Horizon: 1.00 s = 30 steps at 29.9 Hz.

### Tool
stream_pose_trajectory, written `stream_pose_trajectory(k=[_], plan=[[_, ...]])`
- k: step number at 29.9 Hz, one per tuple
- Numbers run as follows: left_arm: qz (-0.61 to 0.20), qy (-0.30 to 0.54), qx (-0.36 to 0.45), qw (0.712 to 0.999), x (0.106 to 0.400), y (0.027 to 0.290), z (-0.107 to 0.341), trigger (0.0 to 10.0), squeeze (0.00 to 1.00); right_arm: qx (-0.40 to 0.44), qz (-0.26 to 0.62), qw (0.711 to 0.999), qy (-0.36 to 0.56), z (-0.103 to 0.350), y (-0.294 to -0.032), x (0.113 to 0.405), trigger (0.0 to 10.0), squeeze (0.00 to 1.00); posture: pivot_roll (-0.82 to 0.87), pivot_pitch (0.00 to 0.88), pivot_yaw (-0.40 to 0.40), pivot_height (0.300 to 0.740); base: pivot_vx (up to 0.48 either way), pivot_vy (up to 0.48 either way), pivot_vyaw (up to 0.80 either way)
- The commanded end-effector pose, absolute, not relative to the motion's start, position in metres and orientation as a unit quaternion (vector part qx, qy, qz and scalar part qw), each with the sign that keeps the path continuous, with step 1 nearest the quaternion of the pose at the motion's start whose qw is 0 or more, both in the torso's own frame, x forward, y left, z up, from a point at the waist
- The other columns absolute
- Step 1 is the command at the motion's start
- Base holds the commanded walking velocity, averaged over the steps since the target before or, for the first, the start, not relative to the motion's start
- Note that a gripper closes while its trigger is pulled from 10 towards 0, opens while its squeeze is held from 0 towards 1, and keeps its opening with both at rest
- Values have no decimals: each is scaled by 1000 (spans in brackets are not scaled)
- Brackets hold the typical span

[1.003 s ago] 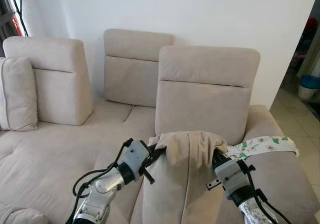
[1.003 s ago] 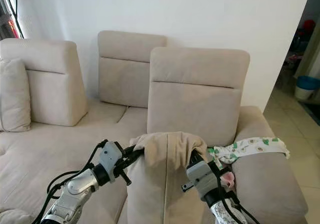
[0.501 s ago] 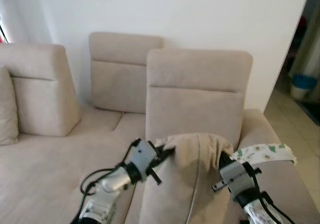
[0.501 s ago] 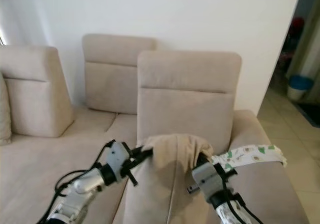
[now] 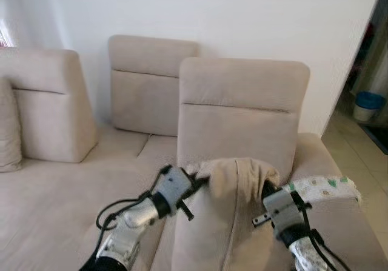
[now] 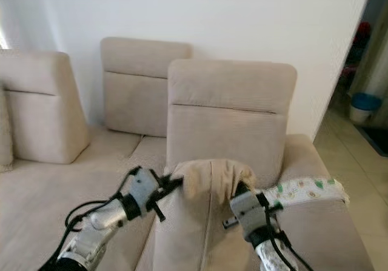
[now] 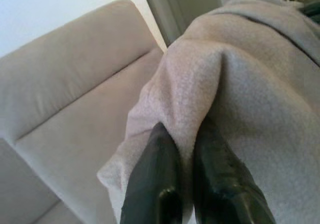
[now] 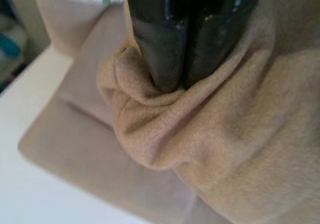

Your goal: Move the pillow to the sofa from floor

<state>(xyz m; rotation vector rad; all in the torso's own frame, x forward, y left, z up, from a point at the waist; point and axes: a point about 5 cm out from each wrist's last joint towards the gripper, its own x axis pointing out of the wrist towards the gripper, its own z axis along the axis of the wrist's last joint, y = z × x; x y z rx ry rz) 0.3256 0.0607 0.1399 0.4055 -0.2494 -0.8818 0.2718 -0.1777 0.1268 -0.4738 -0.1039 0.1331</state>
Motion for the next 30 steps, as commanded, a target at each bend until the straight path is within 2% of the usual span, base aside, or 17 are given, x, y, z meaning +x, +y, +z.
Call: stream_pose_trajectory(k=[1, 5, 17, 18, 21, 22, 27, 28, 29, 30], plan=[[-454, -153, 212, 852, 322, 36, 153, 10000, 0, -222, 78, 972, -17, 115, -173, 273, 10000, 0, 60, 0, 20, 740, 0, 0, 0], [-457, -151, 224, 847, 321, 17, 153, 10000, 0, -221, 9, 975, 0, 118, -191, 279, 10000, 0, 55, 0, 25, 740, 0, 0, 0], [-467, -162, 210, 844, 317, 16, 153, 10000, 0, -229, 15, 973, -18, 125, -186, 278, 10000, 0, 54, 0, 32, 740, 0, 0, 0], [-460, -164, 208, 848, 319, 18, 154, 10000, 1000, -227, 22, 973, -23, 127, -182, 279, 10000, 173, 57, 0, 31, 740, 0, 0, 0], [-457, -166, 208, 849, 320, 18, 155, 10000, 1000, -226, 23, 974, -24, 128, -181, 279, 10000, 173, 58, 0, 30, 740, 0, 0, 0], [-448, -170, 212, 852, 321, 19, 156, 10000, 1000, -223, 23, 974, -24, 129, -181, 280, 10000, 1000, 60, 0, 27, 740, 0, 0, 0], [-437, -175, 217, 855, 323, 20, 157, 10000, 984, -225, 22, 974, -24, 130, -181, 280, 10000, 1000, 61, 0, 26, 740, 0, 0, 0], [-430, -179, 217, 858, 323, 21, 159, 10000, 0, -227, 21, 973, -23, 130, -181, 280, 10000, 200, 61, 0, 23, 740, 0, 0, 0], [-421, -187, 212, 862, 324, 22, 161, 10000, 0, -229, 22, 973, -23, 130, -181, 280, 10000, 0, 61, 0, 21, 740, 0, 0, 0], [-421, -187, 212, 862, 324, 22, 161, 10000, 0, -229, 22, 973, -23, 130, -181, 280, 10000, 0, 61, 0, 21, 740, 0, 0, 0]])
